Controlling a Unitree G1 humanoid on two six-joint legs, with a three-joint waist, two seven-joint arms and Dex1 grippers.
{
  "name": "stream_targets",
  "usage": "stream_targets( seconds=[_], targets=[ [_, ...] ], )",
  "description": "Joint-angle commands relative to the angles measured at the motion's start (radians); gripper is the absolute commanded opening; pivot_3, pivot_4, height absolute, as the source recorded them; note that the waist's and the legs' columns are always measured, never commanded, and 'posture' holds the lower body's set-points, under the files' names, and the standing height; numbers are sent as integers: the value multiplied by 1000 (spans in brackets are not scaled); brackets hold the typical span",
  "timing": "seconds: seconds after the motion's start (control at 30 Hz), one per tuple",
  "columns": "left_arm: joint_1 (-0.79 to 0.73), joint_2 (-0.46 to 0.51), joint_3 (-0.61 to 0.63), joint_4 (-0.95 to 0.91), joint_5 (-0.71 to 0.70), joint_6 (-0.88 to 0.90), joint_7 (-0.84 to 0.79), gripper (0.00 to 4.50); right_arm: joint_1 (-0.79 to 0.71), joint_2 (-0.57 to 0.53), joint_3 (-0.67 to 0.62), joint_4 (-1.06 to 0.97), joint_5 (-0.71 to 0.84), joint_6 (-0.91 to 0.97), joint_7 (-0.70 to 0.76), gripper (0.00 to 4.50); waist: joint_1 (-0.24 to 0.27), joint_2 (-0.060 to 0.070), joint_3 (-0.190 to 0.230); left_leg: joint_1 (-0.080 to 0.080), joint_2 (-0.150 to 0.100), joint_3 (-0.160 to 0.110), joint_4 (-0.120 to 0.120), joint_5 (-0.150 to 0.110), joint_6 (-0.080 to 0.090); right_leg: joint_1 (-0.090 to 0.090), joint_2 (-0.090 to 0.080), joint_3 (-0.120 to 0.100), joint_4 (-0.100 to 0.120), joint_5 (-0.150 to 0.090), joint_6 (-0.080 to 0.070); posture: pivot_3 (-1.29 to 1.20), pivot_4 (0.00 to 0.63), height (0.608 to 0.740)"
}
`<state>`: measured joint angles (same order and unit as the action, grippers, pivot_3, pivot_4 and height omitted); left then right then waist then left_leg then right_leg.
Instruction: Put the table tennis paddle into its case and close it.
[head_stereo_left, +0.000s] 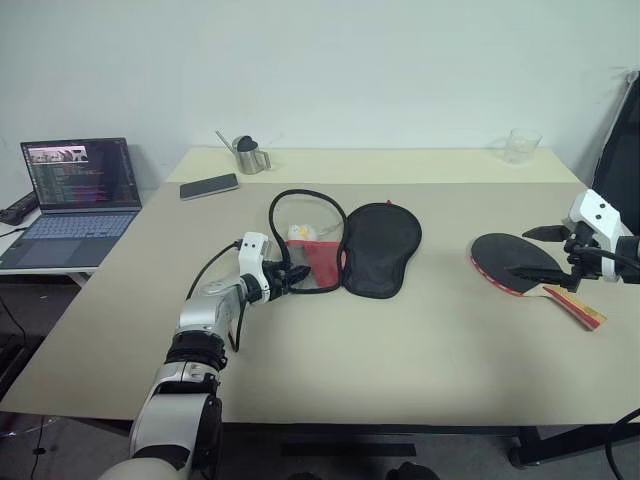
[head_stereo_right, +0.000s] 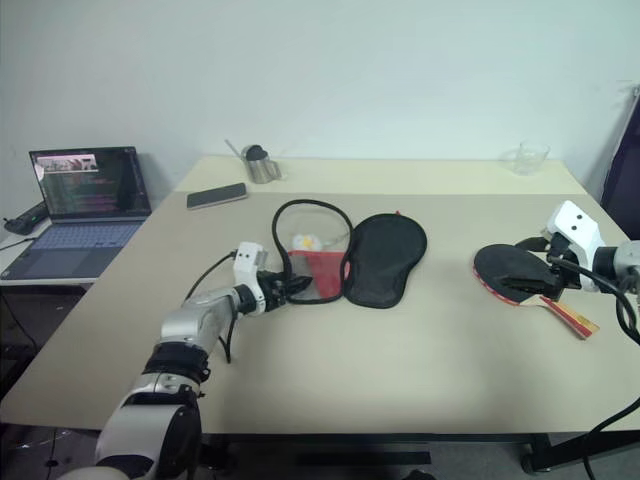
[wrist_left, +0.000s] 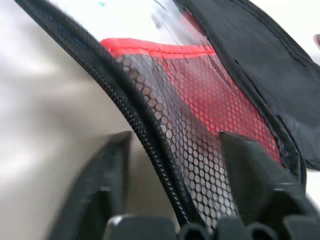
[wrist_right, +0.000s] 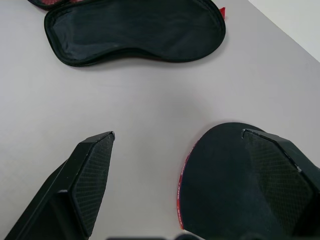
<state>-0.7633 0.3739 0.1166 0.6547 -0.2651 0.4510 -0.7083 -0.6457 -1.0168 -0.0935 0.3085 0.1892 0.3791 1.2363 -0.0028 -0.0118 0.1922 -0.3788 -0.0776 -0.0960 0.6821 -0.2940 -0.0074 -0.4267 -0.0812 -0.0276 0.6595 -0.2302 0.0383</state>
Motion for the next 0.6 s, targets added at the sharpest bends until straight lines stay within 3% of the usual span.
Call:
stream_targets(
  seconds=[0.03,0.07,0.3,0.43,0.6],
  targets=[
    [17,77,21,-94,6,-2,-2,4244,-19,-19,1,-10,-15,41,-40,4500,0,0,0,0,0,0,0,0,0,0,0,0,0,0,0,0,150,740],
    [23,101,29,-106,4,-1,-10,4485,-30,-22,12,15,-42,61,-72,4500,-1,0,0,0,0,0,0,0,0,0,0,0,0,0,0,0,150,740],
    [159,304,37,-360,-79,26,-230,4485,-224,6,125,309,-254,155,-340,4500,-4,0,0,0,0,6,-2,0,0,-5,1,7,2,0,0,0,150,740],
    [196,332,53,-458,-125,69,-260,4485,-315,31,208,459,-334,196,-361,4500,-2,0,0,-2,0,10,-2,0,0,-9,1,11,3,0,0,0,150,740],
    [227,314,35,-540,-150,104,-248,4485,-378,45,231,547,-325,239,-246,4500,-3,0,0,-3,1,13,-2,0,0,-11,1,13,4,0,0,0,150,740]
  ],
)
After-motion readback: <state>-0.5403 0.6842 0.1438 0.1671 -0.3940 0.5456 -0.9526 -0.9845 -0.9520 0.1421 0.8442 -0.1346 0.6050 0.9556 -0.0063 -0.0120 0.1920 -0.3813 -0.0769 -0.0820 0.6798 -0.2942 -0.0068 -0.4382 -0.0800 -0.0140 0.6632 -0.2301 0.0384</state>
